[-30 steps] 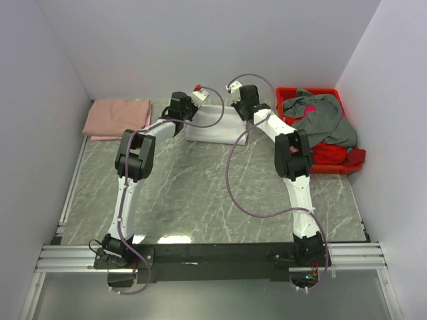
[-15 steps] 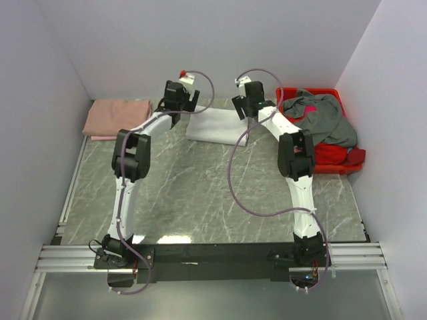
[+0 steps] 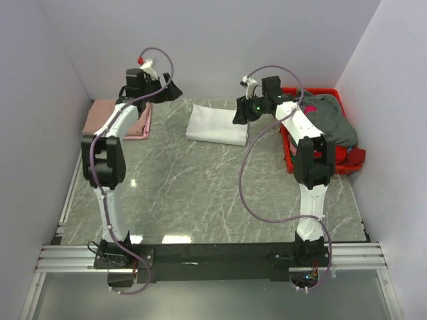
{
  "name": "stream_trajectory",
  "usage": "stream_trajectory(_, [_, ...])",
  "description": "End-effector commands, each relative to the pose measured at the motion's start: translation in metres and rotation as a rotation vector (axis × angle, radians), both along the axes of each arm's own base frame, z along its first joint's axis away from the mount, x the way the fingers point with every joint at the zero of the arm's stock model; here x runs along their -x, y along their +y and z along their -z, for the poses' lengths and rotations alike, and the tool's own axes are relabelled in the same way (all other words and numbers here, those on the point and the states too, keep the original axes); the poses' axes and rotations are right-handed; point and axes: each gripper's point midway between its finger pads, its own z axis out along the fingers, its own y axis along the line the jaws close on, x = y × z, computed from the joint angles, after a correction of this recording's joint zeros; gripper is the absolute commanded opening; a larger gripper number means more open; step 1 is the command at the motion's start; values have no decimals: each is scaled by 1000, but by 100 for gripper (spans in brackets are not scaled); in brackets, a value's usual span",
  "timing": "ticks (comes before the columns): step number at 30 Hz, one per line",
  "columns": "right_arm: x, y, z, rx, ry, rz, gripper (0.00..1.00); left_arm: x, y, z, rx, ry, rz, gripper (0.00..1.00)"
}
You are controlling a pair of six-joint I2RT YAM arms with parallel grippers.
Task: Fold and stack the t-shirts
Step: Fold the tshirt, then neatly place the folded tshirt to the corner
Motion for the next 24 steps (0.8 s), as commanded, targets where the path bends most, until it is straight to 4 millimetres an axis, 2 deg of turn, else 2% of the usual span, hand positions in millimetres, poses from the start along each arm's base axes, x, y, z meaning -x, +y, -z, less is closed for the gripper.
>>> stream_trajectory(1, [43,12,-38,-91,26,-81,59,34,-48,77,135,322,207,99])
stream_trajectory(2, [49,10,-47,-85,1,-86,60,29,-50,93,141,352,212,99])
stream_trajectory(3, [56,7,-40,-73,21,-86,60,29,-52,101,144,375,216,99])
stream_trajectory(9, [89,-5,-27,-43,65,-97,61,13,-57,139,114,434,152,99])
stream_trajectory(13, [101,-14,-23,-48,75,-85,62,7,-59,162,80,499,76,99])
stream_trajectory(16, [106,-20,-27,-64,74,-77,62,9,-64,184,32,553,39,99])
stream_trajectory(20, [113,-24,-34,-90,64,-74,62,7,-59,213,-34,612,-58,97])
stream_trajectory(24, [121,-24,-33,-102,69,-79,62,6,-57,223,-31,635,-100,93])
